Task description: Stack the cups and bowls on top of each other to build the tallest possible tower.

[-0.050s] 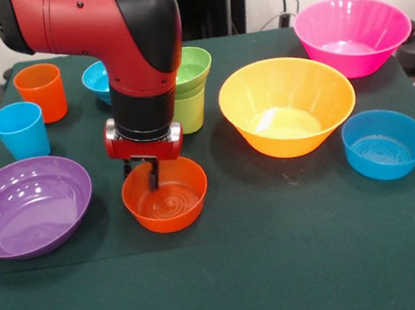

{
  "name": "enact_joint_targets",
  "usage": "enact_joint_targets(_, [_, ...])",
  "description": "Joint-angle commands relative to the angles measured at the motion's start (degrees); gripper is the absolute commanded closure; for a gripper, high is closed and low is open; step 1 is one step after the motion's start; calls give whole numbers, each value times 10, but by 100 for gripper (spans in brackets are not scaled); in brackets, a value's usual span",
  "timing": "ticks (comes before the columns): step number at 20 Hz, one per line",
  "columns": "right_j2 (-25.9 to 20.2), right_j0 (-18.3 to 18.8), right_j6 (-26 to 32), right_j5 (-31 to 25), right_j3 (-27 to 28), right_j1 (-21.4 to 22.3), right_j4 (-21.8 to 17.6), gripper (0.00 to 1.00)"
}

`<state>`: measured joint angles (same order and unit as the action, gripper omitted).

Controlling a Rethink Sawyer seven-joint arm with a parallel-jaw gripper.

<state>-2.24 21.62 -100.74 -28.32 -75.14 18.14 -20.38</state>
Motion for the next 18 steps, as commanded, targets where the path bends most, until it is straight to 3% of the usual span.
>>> enact_joint_targets(1, [-48,-5,44,-21,23,-8,-29,100])
enact_joint_targets(13, [-59,-1,48,-18,18,2,-31,100])
enact_joint_targets(18, [-91,25,77,-44,-35,73,-12,100])
